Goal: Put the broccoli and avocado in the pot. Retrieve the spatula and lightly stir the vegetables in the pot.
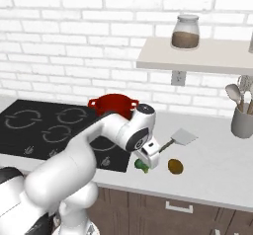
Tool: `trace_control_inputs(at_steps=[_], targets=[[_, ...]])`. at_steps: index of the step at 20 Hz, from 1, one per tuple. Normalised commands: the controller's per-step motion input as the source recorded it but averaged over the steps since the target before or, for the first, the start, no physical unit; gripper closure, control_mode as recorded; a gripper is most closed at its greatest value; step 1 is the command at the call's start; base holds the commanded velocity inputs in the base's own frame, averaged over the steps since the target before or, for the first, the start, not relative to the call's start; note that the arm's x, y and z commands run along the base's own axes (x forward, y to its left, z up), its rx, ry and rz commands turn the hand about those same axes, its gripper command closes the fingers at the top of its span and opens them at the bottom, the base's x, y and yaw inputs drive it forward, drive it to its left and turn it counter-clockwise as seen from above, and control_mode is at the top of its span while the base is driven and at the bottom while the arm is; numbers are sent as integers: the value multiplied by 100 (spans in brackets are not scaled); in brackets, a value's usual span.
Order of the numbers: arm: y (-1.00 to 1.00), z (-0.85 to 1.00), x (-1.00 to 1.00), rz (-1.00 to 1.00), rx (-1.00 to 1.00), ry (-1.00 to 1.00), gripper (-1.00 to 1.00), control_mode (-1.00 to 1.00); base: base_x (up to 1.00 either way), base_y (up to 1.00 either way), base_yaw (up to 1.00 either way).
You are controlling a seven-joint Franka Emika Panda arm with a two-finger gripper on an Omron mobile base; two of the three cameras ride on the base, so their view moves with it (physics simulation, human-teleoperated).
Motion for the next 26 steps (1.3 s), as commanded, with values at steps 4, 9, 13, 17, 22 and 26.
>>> trace_control_inputs(at_steps=[4,9,13,17,22,26], targets=[[-16,-16,38,-8,0,3,-100,-100,0,0,0],[-6,-25,36,-8,0,1,-100,-100,0,0,0],[-26,-32,8,-5,1,4,-100,-100,0,0,0],[-35,-27,0,-3,4,5,-100,-100,0,0,0],[-10,-39,13,-4,3,0,-100,-100,0,0,0],[0,-37,19,-1,11,0,-100,-100,0,0,0]])
